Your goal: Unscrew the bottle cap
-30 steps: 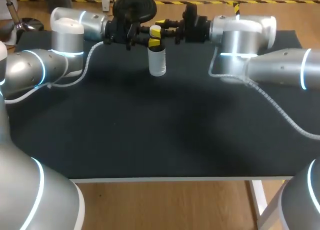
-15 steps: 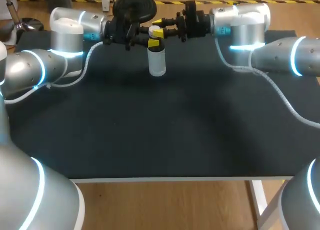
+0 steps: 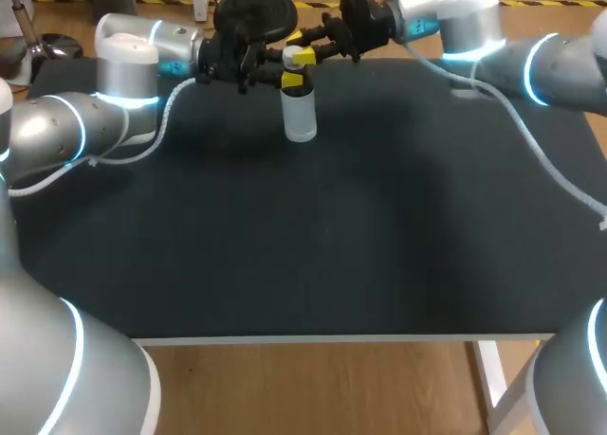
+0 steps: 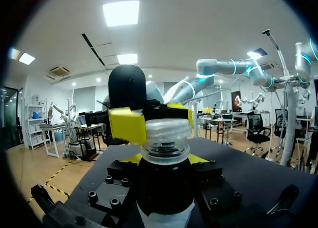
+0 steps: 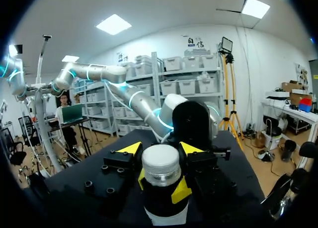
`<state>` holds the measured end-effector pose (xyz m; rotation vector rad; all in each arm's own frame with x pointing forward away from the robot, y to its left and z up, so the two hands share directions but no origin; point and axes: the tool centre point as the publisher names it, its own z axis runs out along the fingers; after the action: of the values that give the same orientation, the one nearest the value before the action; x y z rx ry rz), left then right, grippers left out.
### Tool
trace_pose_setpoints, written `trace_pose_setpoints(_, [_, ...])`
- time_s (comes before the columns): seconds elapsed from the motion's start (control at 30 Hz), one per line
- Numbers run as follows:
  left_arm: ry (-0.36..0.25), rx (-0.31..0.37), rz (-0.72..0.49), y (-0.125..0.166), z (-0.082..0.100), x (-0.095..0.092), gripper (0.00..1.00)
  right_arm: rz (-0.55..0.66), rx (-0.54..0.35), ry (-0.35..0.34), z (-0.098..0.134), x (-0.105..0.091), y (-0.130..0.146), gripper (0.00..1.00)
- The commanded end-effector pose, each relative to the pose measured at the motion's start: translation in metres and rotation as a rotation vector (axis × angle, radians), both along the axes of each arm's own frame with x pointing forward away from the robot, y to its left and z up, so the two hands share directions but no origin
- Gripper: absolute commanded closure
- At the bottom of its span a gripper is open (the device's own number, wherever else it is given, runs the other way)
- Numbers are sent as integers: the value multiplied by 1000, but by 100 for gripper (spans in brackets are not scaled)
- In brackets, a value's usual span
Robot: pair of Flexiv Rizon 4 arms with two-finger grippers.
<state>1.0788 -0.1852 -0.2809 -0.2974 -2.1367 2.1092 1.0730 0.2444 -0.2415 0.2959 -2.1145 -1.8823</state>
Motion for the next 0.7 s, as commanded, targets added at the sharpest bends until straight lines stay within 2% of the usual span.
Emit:
trace_pose_setpoints(0.03, [2, 0, -6, -2, -1, 9, 100, 598, 74, 65, -3, -2, -2, 100])
trace_pose_setpoints(0.17, [2, 0, -6, -2, -1, 9, 100, 651, 79, 67, 2, -5, -4, 100])
trace_pose_setpoints(0.27, [2, 0, -6, -2, -1, 9, 100, 634, 86, 56, 8, -3, -7, 100])
trace_pose_setpoints(0.43, [2, 0, -6, -2, -1, 9, 100, 544, 93, -1, 27, 2, -20, 100])
trace_pose_setpoints(0.7, [2, 0, -6, -2, -1, 9, 100, 348, 91, -54, 48, 5, -68, 100])
